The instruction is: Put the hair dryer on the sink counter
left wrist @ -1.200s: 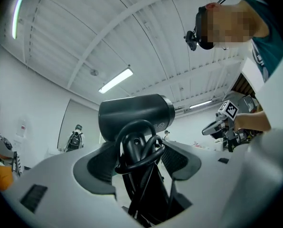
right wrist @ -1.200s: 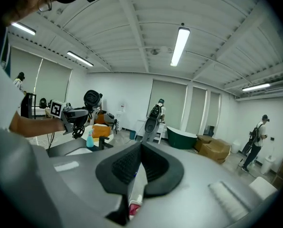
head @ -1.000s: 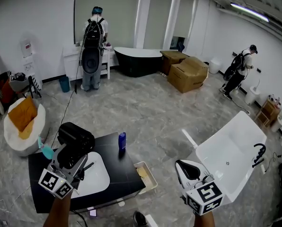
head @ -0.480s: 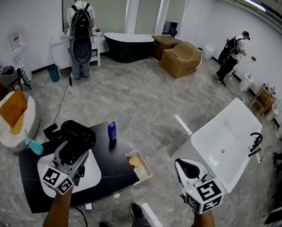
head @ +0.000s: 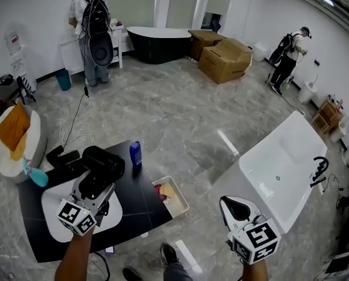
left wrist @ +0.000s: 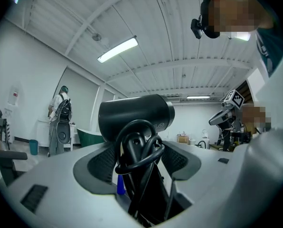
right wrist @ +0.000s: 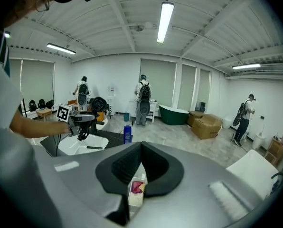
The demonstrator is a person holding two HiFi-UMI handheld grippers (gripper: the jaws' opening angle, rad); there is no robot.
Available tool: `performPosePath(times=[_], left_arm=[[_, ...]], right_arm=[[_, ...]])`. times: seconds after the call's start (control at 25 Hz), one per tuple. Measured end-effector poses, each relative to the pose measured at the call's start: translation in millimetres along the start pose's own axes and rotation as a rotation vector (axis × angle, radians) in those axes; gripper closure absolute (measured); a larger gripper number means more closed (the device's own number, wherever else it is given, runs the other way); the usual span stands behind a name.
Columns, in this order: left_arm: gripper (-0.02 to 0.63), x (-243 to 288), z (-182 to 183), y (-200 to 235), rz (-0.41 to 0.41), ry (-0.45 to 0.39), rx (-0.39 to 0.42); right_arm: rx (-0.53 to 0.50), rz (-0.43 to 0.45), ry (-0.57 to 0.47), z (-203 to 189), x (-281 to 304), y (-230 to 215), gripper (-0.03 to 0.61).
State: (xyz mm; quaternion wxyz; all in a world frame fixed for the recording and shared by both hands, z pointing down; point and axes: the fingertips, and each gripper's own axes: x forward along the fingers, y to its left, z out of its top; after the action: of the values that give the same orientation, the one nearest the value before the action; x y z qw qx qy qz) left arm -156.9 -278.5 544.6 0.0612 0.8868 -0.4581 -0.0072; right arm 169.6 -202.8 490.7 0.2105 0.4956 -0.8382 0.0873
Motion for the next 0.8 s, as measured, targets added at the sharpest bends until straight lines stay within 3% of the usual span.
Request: performPosePath(times=[0.8], left_arm=[[0.313, 64, -148, 8, -0.001, 0.244, -0.059]], right_arm=[[0.065, 0.008, 0.103, -72, 38, -31, 0.569]])
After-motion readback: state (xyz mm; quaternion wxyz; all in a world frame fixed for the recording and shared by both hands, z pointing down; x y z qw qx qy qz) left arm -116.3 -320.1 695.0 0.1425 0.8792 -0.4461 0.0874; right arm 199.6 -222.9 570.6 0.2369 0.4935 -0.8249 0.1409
